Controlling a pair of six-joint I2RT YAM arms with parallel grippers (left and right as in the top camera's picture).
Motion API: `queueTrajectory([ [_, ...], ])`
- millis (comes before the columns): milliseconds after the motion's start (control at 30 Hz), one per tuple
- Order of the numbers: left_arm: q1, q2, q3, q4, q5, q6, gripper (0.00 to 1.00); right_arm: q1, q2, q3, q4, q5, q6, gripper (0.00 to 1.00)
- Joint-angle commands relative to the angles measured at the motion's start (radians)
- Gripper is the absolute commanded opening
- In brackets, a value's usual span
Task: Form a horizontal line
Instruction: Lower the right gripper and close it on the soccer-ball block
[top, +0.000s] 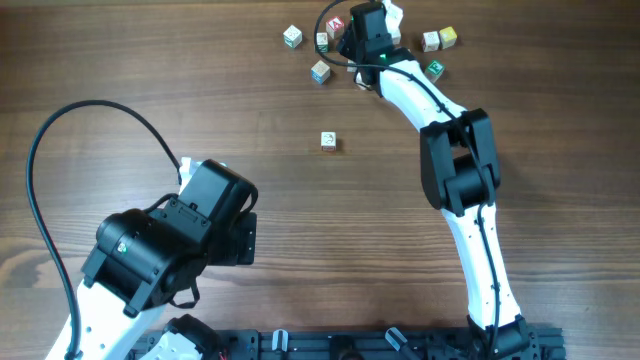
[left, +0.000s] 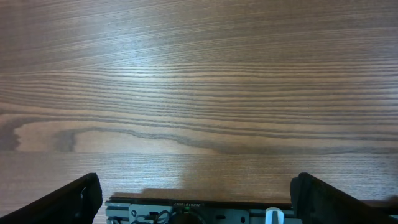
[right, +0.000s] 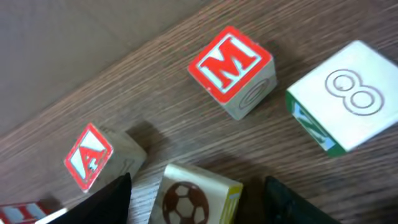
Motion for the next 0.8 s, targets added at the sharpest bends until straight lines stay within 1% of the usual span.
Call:
queueTrajectory([
  [0,0.004,0.0,-0.005,0.002,-0.016,0.001,1.0,-0.006,0.047,0.009,-0.009,0.013,0.005,0.63],
  [133,0.004,0.0,-0.005,0.002,-0.016,0.001,1.0,-0.011,0.039,0.01,-0.006,0.013,0.005,0.48],
  [300,0.004,0.0,-0.005,0.002,-0.016,0.001,1.0,-0.017,0.01,0.014,-0.005,0.013,-0.018,0.39],
  [533,0.004,0.0,-0.005,0.002,-0.016,0.001,1.0,-0.018,-0.088,0.014,-0.004,0.013,-0.124,0.38],
  [767,0.004,0.0,-0.005,0.002,-0.016,0.001,1.0,-0.018,-0.282,0.014,-0.034,0.012,-0.148,0.38],
])
